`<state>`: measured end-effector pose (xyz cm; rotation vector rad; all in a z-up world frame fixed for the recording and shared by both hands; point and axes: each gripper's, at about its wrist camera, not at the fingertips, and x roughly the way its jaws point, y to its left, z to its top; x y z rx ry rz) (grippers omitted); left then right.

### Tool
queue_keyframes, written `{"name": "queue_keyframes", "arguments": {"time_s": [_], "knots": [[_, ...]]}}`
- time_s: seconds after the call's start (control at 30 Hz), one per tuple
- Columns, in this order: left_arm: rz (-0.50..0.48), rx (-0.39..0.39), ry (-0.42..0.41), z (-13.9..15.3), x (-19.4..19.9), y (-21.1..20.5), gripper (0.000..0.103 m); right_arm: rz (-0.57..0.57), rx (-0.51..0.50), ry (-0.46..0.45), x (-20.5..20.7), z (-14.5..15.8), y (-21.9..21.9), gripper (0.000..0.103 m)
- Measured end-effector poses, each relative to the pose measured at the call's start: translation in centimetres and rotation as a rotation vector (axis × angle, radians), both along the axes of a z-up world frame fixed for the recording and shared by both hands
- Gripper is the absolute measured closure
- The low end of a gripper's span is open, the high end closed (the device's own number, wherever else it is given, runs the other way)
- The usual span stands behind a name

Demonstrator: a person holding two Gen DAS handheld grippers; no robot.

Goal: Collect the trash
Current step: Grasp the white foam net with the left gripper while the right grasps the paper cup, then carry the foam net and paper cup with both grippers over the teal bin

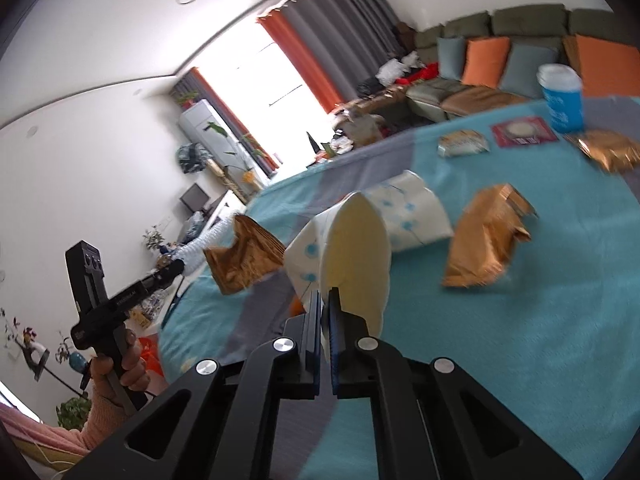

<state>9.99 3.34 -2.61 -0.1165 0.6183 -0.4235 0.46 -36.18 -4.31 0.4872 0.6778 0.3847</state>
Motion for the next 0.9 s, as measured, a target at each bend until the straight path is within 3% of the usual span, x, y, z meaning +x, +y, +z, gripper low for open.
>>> {"name": "queue_keyframes", "arguments": {"time_s": [0.37, 0.9], "knots": [[-0.032, -0.022, -0.036, 1.1, -3.3, 0.8, 0.096, 0.143, 0.002, -0.067, 2.5, 1.6, 4.9, 0.100], [0.134, -0.064, -0.028, 1.3, -6.4, 6.7, 0.096, 0.294, 0.027, -0.088, 5.1, 2.9, 9.7, 0.100]]}}
